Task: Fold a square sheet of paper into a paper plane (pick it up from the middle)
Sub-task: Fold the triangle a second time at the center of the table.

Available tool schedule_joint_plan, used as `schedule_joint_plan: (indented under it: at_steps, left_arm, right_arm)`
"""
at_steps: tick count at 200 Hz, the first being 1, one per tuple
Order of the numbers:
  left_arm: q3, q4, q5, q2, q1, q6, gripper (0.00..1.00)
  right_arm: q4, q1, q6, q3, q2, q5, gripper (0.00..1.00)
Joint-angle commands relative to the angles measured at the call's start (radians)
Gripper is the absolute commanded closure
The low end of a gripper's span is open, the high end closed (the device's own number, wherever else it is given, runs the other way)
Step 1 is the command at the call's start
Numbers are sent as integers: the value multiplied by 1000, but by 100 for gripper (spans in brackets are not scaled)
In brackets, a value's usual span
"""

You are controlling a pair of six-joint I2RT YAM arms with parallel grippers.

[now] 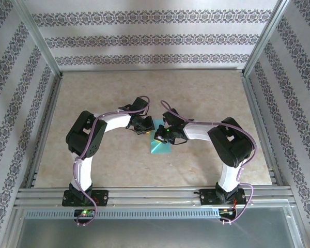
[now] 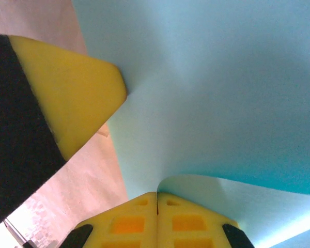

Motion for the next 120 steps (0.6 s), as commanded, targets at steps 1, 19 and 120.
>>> schedule_joint_plan:
  at_steps: [1,19,120]
  left_arm:
    - [-41,-56,-8,13,4,0,90]
    - [-42,-56,-8,13,3,0,90]
    - [-17,-86,-22,-14,8,9,89]
  right_arm:
    - [-11,13,-21,22,21,-4,100]
    - [-11,13,-21,22,26,-6,100]
    - [-34,12,-24,14,33,9,97]
